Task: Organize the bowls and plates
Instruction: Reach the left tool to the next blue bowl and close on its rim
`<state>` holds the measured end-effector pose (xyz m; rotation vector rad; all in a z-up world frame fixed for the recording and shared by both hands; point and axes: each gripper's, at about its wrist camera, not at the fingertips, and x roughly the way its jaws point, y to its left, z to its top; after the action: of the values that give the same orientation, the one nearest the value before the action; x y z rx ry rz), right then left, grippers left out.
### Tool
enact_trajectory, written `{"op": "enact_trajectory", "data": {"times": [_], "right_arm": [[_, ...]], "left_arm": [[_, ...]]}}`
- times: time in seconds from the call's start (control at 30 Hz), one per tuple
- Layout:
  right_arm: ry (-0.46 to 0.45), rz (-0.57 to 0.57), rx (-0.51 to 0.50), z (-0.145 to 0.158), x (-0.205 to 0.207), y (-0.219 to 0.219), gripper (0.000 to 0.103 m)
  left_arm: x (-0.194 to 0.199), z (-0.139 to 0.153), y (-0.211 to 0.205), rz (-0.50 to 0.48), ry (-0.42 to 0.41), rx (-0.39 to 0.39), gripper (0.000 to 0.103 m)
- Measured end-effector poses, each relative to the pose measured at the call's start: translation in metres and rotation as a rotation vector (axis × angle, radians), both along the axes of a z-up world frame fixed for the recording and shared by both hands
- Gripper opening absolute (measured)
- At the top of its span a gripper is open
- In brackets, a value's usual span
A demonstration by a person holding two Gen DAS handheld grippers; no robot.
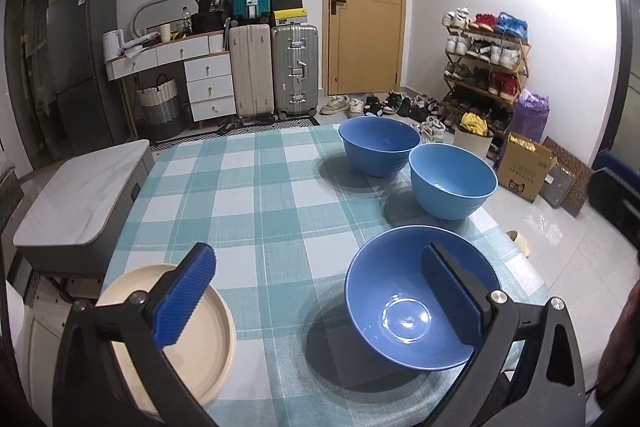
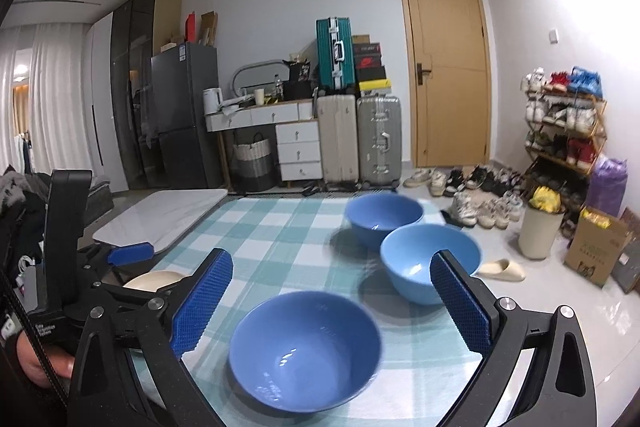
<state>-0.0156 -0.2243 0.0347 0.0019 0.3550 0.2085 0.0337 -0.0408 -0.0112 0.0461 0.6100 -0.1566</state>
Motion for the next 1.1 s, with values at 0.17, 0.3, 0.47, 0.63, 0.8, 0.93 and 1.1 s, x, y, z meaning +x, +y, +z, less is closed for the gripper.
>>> {"op": "enact_trajectory", "data": {"times": [0.17,0.3,0.47,0.63,0.8,0.93,1.1], "right_arm": [[0.0,-0.044,-0.059,0.016,0.007,-0.016,0.101],[0.035,-0.084,-0.025,0.028,0.027,-0.046,0.101],[0.104,-0.12,-0.018,0.034,0.067,-0.084,0.101],[0.199,-0.148,-0.035,0.019,0.122,-0.117,0.101],[0.314,-0.142,0.02,-0.012,0.188,-0.154,0.101],[0.406,-0.159,0.063,-0.041,0.229,-0.176,0.101],[0.492,-0.173,0.053,-0.074,0.273,-0.19,0.101]], "left_arm": [[0.019,0.028,-0.013,-0.064,-0.047,0.054,0.103],[0.055,0.036,-0.035,-0.167,0.021,0.079,0.103],[0.112,0.025,-0.071,-0.23,0.122,0.161,0.103],[0.175,0.0,-0.107,-0.306,0.279,0.186,0.103],[0.23,-0.026,-0.136,-0.339,0.467,0.115,0.102],[0.246,-0.046,-0.159,-0.359,0.549,0.129,0.102],[0.264,-0.063,-0.172,-0.327,0.602,0.136,0.101]]}}
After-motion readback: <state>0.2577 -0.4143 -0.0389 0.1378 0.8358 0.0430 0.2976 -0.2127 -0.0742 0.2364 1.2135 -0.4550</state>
